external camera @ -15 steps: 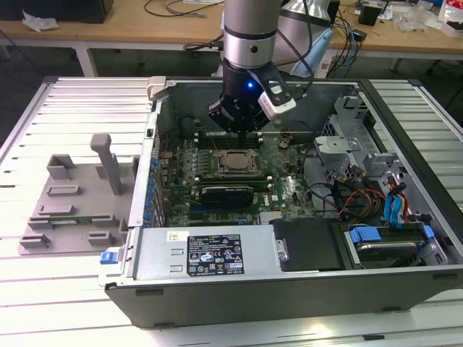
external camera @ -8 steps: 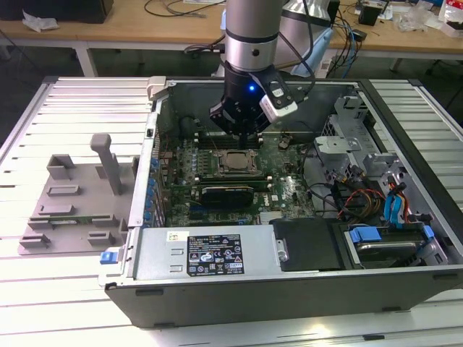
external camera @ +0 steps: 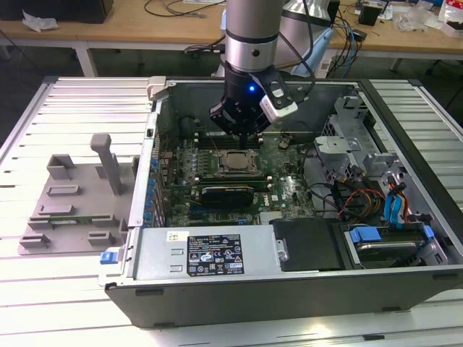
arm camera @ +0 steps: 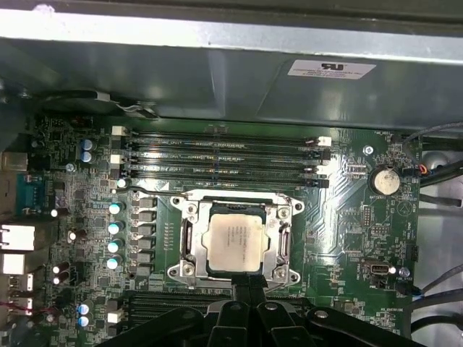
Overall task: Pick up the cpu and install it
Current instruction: 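Install the first cpu locking lever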
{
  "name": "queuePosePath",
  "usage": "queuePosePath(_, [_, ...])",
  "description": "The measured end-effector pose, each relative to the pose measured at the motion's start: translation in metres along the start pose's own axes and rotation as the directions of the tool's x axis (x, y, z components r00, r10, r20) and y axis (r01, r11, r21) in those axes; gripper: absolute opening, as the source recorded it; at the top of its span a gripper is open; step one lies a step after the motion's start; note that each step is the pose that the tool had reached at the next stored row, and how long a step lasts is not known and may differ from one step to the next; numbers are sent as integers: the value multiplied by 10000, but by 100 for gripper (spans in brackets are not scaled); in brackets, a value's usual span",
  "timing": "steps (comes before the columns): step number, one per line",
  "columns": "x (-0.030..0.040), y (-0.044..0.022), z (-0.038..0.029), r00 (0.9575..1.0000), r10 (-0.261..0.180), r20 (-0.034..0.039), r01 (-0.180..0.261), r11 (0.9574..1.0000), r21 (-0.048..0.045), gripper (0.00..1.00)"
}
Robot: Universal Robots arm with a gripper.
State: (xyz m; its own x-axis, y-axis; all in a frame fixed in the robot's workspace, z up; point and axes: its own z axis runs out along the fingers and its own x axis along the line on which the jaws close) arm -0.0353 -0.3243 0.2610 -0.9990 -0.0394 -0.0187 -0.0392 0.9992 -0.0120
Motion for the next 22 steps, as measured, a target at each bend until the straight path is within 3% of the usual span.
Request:
queuePosePath(3, [52,2,0,10000,0,1,0,10000,-7,11])
queuePosePath(8, [240,9,-4,10000,0,0,0,10000,-7,11])
queuePosePath(11, [307,12,-6,10000,-2,0,2,10000,-7,11])
queuePosePath(13, [413,16,-8,10000,0,0,0,10000,-7,11])
queuePosePath(17, [557,22,-10,10000,-1,0,1,10000,-7,11])
queuePosePath(21, [773,30,-14,10000,1,1,-1,10000,-19,11])
queuePosePath(22, [800,31,-15,10000,11,21,-9,9986,-536,11])
